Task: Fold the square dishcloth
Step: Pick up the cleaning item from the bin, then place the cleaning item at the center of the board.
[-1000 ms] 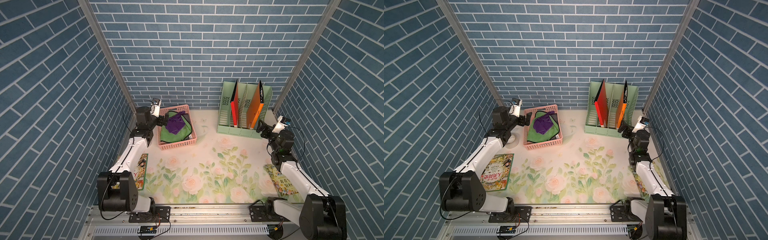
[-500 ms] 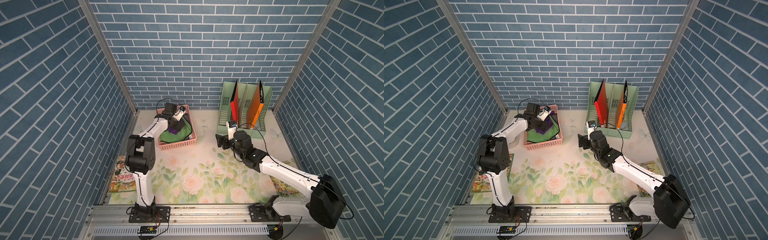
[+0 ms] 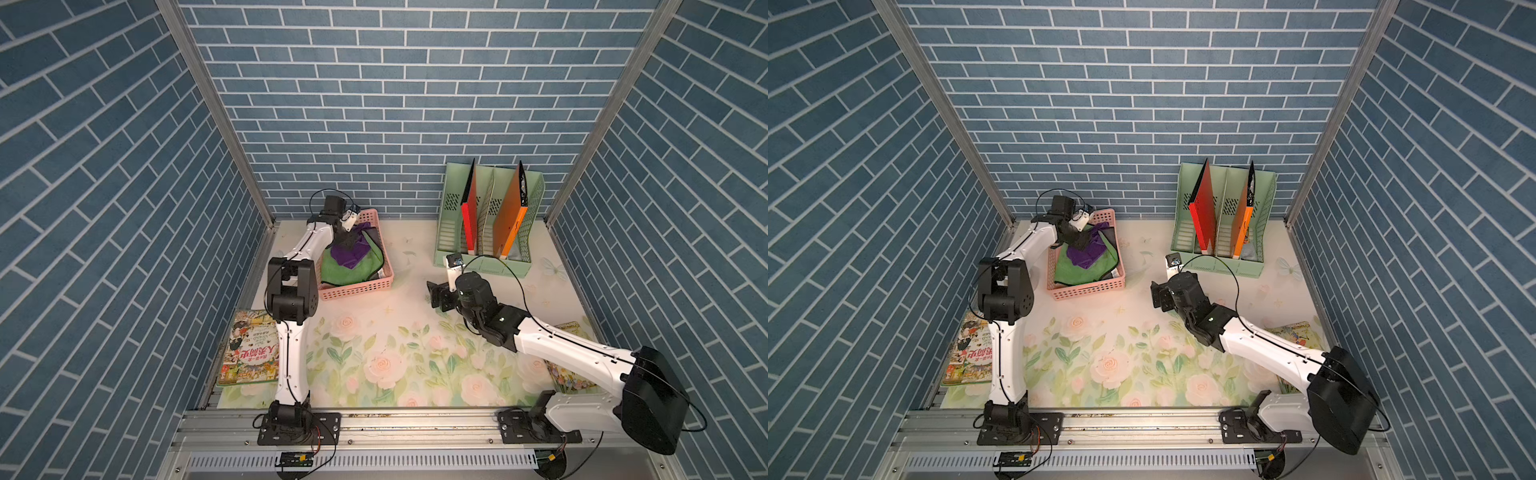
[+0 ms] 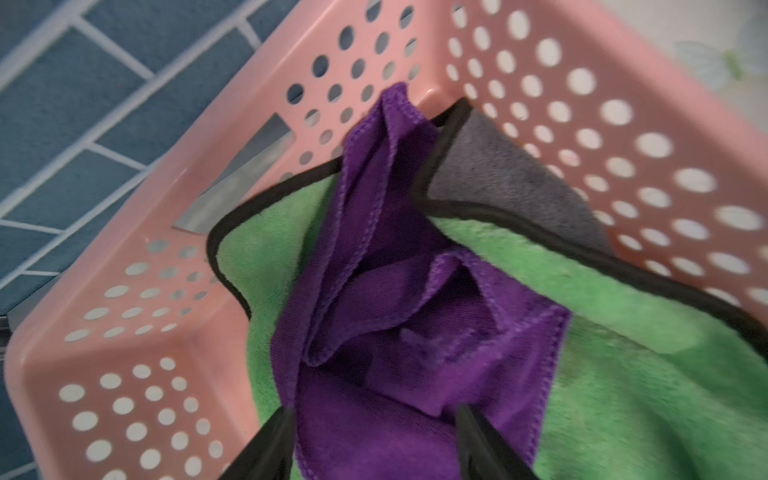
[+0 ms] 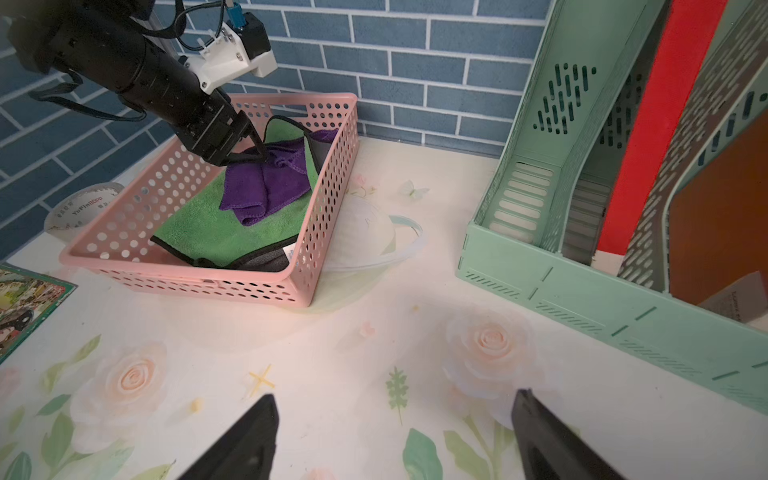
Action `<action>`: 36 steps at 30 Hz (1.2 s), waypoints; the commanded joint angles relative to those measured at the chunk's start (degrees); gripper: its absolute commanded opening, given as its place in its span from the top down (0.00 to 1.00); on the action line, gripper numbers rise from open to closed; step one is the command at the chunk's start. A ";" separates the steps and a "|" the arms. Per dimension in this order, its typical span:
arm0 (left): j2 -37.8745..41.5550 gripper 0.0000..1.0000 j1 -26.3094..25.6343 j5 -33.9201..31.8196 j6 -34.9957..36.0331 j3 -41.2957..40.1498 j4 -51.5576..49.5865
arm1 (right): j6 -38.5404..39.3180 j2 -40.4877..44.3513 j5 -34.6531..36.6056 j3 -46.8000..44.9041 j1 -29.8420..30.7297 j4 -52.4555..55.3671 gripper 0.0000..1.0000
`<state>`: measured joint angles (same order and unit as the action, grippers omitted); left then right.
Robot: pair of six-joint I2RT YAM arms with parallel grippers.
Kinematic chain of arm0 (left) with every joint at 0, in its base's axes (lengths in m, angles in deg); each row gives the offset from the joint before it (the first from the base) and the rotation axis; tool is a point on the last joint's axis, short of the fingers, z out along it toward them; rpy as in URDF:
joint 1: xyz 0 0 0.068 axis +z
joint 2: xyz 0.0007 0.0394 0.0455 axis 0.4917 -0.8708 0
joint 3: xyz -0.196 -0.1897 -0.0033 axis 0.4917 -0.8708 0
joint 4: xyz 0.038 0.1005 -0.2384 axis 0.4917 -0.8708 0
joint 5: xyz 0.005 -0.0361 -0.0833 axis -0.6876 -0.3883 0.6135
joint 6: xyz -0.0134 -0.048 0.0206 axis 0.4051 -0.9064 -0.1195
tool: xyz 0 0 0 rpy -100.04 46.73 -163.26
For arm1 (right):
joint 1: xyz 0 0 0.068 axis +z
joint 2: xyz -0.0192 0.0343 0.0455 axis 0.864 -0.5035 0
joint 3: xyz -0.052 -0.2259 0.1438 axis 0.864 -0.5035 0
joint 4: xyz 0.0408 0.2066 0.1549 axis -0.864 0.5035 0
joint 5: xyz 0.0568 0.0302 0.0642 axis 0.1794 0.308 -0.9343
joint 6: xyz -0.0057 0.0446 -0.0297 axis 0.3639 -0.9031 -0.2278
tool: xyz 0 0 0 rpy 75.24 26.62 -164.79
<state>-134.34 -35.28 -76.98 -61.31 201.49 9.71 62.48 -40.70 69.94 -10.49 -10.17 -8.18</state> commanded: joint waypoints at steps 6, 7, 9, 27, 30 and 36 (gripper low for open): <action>-7.50 0.49 0.11 -0.88 -1.50 9.53 -9.63 | -0.65 2.53 2.86 0.50 1.50 2.20 0.14; -7.93 0.56 0.11 -1.64 -2.03 9.95 -9.68 | -0.93 2.91 2.84 0.34 1.60 2.22 0.15; -9.28 0.78 0.12 -2.39 -2.44 11.19 -10.79 | -1.17 3.57 2.91 0.20 1.86 2.26 0.16; 18.20 1.00 -3.51 5.84 1.28 7.82 -17.82 | -0.76 5.33 4.56 0.52 2.51 4.21 0.20; 22.14 1.00 -6.12 8.61 2.82 7.60 -21.38 | -0.76 5.78 5.37 0.36 2.39 4.97 0.20; 30.87 1.00 -13.19 17.98 6.30 0.72 -25.91 | -1.72 6.18 2.56 0.53 -0.80 8.31 0.20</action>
<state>-105.77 -45.59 -64.83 -57.86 205.40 -10.46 62.24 -35.76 73.22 -10.49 -9.20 -3.22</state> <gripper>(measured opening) 0.087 0.799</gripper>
